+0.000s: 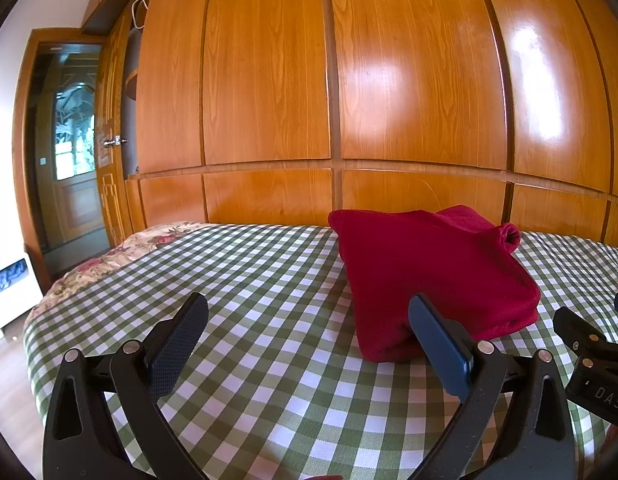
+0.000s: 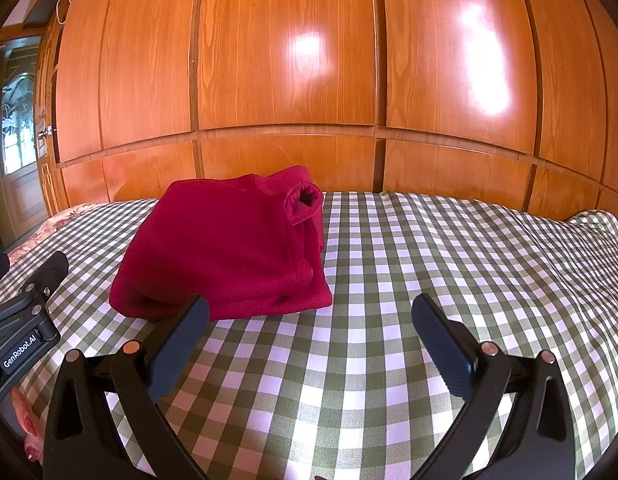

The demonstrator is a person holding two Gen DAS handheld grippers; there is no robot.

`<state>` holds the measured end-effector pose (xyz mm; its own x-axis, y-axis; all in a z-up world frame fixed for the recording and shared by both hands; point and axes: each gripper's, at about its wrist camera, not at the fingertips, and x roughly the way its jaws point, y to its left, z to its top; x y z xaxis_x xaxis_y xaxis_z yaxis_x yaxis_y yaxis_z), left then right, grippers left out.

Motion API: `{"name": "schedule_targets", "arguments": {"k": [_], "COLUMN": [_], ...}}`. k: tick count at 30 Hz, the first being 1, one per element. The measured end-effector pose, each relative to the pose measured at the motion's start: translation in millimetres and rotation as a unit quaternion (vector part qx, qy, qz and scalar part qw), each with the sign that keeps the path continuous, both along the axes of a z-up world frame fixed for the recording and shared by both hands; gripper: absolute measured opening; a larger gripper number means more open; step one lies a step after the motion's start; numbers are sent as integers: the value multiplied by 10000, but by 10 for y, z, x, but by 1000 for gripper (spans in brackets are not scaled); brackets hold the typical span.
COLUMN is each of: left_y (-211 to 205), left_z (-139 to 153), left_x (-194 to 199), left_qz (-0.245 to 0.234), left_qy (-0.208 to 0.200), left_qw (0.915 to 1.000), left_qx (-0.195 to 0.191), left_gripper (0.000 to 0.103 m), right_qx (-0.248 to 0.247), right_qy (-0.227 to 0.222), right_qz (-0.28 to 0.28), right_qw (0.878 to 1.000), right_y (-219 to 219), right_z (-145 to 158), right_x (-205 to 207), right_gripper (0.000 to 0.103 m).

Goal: Fold small clothes

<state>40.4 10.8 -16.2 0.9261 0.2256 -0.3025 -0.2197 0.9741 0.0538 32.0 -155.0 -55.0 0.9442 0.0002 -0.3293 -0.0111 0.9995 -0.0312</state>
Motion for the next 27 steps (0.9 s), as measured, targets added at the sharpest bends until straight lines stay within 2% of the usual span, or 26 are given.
{"name": "schedule_targets", "arguments": {"k": [27], "left_y": [-5], "left_z": [-1], "left_x": [1], "left_qz": [-15], "left_qy": [1], "left_qw": [10000], "left_qx": [12], "left_gripper": [99], "right_qx": [12], "right_qy": [30], "right_qz": [-5], "right_qw": [10000], "right_y": [-13], "right_z": [-19], "right_x": [4], "right_gripper": [101]}}
